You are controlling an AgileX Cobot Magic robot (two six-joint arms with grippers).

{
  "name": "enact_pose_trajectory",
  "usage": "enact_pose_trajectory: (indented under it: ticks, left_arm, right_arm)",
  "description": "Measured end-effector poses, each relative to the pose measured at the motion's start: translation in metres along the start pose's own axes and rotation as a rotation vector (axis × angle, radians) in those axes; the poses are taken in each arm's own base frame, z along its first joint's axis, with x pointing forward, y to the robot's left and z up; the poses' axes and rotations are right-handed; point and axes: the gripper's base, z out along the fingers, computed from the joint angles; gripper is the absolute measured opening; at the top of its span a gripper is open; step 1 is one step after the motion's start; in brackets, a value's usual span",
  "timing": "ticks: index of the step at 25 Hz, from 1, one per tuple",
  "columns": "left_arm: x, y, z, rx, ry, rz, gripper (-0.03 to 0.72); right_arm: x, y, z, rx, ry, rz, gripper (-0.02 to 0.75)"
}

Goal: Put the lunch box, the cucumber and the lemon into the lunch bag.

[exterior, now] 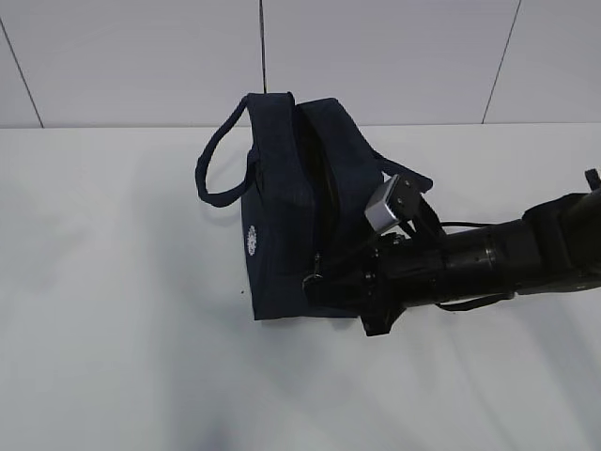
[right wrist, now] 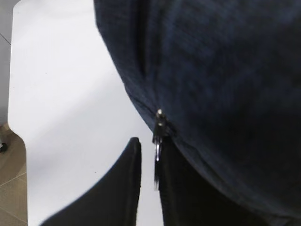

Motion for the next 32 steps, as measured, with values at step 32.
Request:
enact_pose_trajectory:
  ticks: [32]
  left_arm:
    - [0.0,0.0,0.0,0.0,0.0,0.0,0.342]
  right_arm:
    - [-0.016,0.018,-0.006,-0.178,-0.024,0.164,0.007]
